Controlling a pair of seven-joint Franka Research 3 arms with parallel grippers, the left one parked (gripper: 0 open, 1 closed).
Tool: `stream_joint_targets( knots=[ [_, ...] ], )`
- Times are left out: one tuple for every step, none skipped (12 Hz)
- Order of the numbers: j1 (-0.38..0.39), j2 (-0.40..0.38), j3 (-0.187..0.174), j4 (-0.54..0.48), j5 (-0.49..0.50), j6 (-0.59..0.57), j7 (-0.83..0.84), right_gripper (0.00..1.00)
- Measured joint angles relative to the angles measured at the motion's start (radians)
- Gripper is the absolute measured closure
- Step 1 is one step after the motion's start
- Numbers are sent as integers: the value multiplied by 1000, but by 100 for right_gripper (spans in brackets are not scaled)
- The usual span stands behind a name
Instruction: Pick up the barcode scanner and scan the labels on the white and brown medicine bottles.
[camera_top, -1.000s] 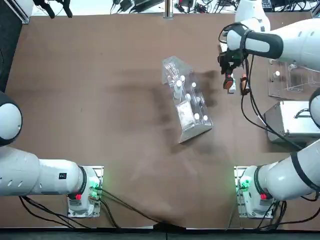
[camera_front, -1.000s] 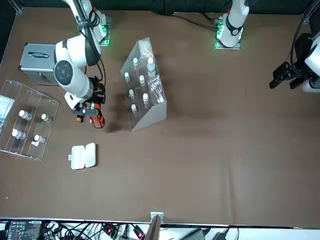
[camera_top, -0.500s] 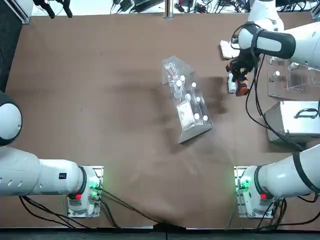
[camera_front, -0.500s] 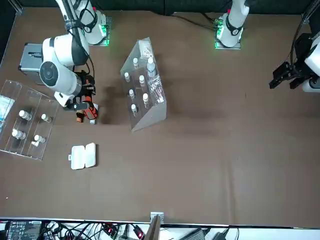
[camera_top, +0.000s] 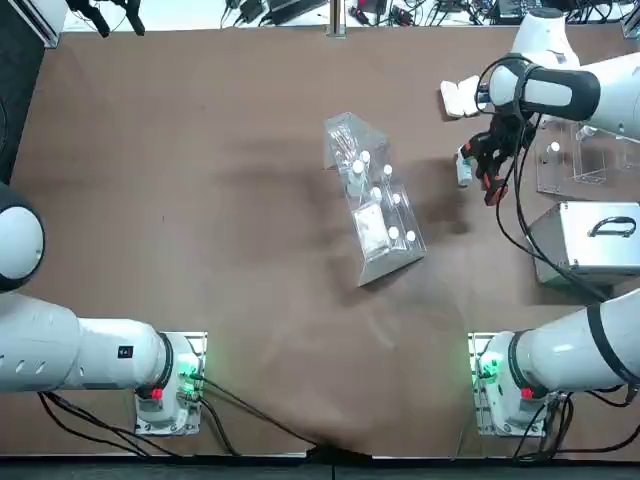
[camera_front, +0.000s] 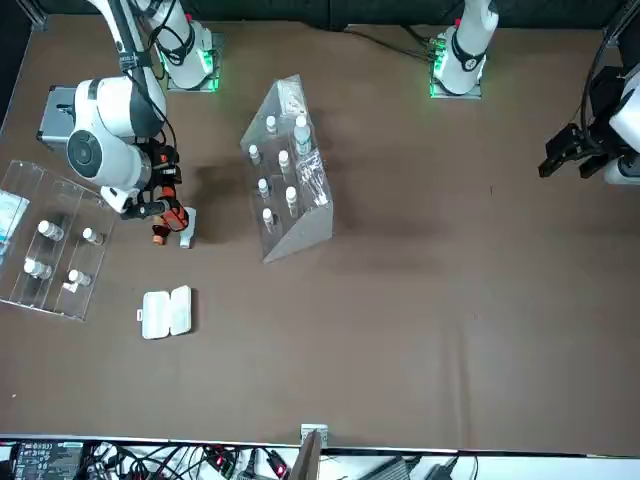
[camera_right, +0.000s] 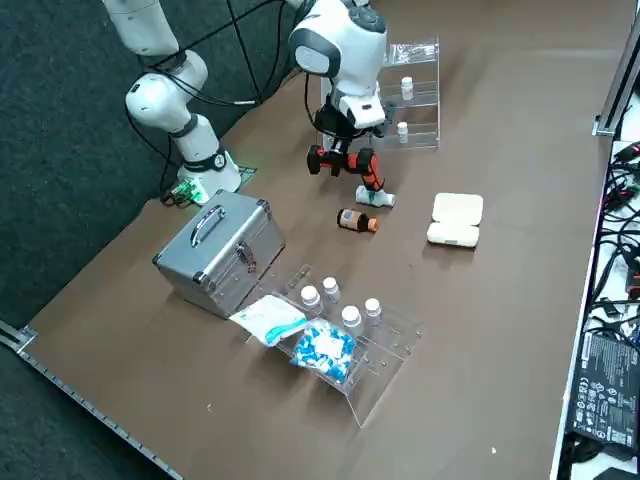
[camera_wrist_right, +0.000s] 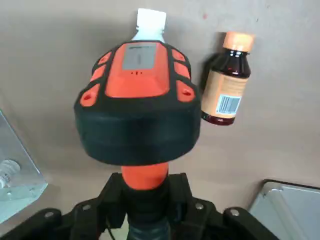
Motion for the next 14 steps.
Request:
stream_joint_targets(
  knots=[
    [0,0,0,-7,0,0,-1,58],
    [0,0,0,-13,0,1,-1,58],
    [0,0,0,-19,0,1,-1,58],
    [0,0,0,-24,3,1,-1,58],
    [0,0,0,-28,7,1,-1,58],
    [0,0,0,-31,9,1,-1,58],
    [0,0,0,-32,10,1,-1,58],
    [0,0,0,-32,11,0,-1,58],
    [0,0,0,-32,12,0,-1,58],
    [0,0,0,-32,12,0,-1,58],
    [0,0,0,-32,13,0,-1,58],
    [0,0,0,-32,13,-1,-1,58],
    [0,-1,0,-32,18,-4,-1,58],
    [-1,-4,0,-31,36,-11,-1,58]
  ],
)
